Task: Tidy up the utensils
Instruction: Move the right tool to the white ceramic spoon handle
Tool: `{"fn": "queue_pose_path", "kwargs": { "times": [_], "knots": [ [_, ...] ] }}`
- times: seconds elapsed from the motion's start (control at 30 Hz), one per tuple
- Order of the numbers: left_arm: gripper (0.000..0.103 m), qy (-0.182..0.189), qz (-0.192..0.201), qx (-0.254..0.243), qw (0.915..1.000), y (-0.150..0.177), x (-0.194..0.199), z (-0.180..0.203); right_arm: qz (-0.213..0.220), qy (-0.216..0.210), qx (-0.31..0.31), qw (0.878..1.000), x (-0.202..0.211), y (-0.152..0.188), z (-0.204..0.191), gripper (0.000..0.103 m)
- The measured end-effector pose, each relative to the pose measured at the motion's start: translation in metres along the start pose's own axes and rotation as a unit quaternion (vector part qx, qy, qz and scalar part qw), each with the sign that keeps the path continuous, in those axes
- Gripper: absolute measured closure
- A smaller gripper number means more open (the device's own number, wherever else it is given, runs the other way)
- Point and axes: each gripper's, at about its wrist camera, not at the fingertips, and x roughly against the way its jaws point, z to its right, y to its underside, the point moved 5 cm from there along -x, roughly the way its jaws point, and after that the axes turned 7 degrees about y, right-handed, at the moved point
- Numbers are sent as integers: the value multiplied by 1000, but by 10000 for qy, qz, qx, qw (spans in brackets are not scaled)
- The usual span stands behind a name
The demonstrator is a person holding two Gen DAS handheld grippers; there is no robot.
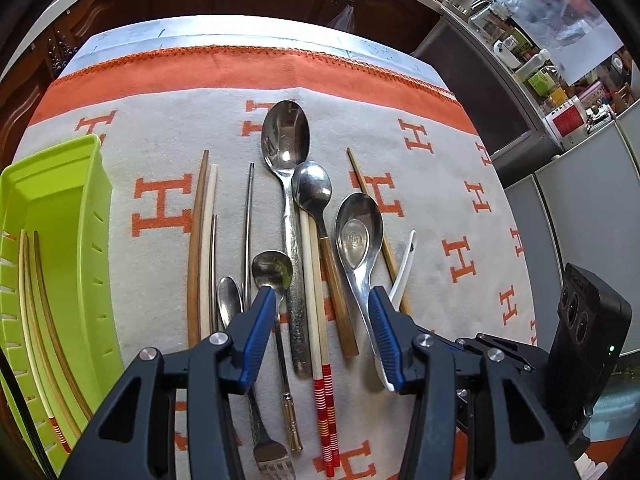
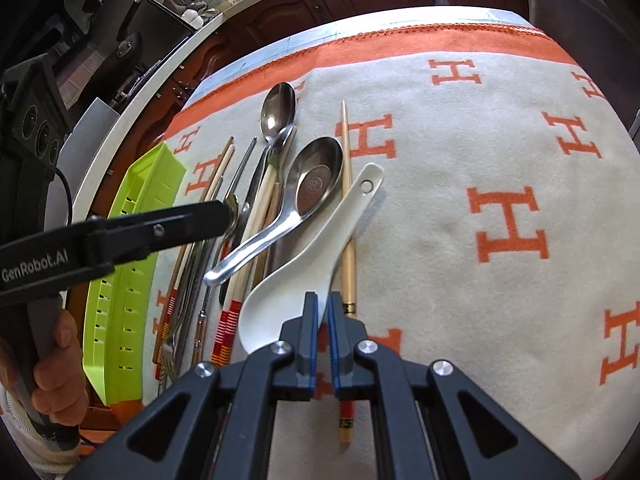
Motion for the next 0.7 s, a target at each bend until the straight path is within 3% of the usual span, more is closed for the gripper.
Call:
{"fn": "queue_pose_path", "kwargs": {
  "times": [0.53, 0.7],
  "knots": [
    [57, 121, 173, 116, 9997, 7, 12, -5, 32, 91, 17, 10000, -1, 1, -11, 84],
    [57, 155, 233, 151, 9995, 11, 18, -9, 87, 318, 145, 9994, -3, -2, -20, 83]
  ]
}}
